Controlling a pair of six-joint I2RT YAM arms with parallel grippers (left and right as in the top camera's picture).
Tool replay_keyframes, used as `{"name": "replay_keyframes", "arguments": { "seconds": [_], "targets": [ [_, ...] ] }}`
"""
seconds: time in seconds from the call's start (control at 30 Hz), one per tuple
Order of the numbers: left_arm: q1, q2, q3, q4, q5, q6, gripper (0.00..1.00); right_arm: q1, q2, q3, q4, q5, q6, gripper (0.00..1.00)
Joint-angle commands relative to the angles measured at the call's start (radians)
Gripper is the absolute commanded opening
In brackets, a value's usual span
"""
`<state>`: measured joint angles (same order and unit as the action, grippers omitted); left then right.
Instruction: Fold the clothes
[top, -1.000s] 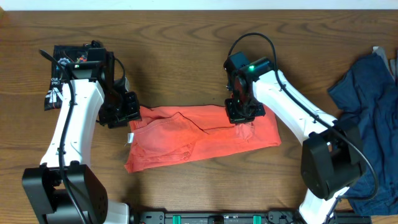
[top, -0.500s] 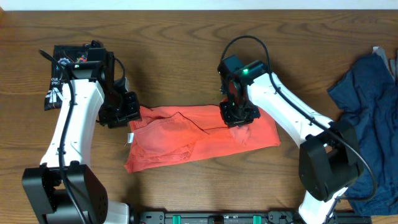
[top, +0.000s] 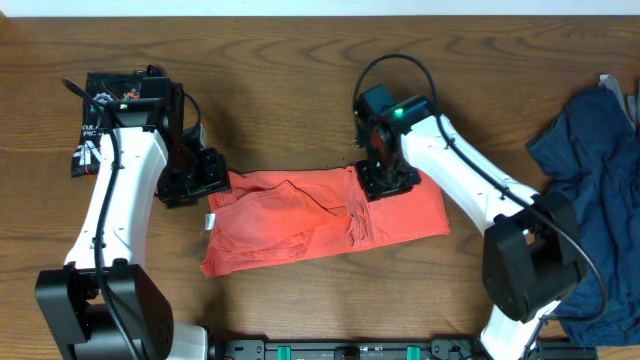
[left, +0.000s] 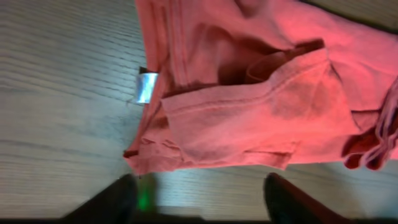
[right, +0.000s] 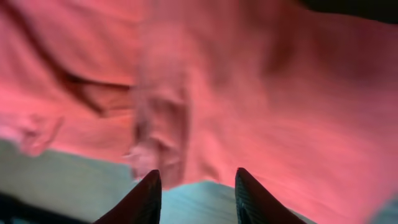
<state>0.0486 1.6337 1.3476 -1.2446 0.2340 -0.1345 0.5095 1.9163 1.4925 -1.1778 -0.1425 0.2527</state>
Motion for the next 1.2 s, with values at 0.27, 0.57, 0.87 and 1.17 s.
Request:
{"name": "replay_keyframes", "arguments": {
  "seconds": [0.27, 0.57, 0.87, 1.17],
  "targets": [
    [0.000, 0.016, -0.129, 0.100, -0.044, 0.004, 0.81, -0.151, -0.083, 0.011, -0.021, 0.101, 0.103, 0.45],
    [0.000, 0.137, -0.283, 0.282, -0.041, 0.004, 0.81, -0.171, -0.086, 0.011, -0.037, 0.101, 0.103, 0.47],
    [0.000, 0.257, -0.365, 0.417, -0.036, 0.003, 0.77, -0.171, -0.086, 0.011, -0.038, 0.101, 0.103, 0.47],
    [0.000, 0.268, -0.358, 0.420, -0.007, 0.003, 0.14, -0.171, -0.086, 0.011, -0.037, 0.103, 0.103, 0.47]
  ]
}}
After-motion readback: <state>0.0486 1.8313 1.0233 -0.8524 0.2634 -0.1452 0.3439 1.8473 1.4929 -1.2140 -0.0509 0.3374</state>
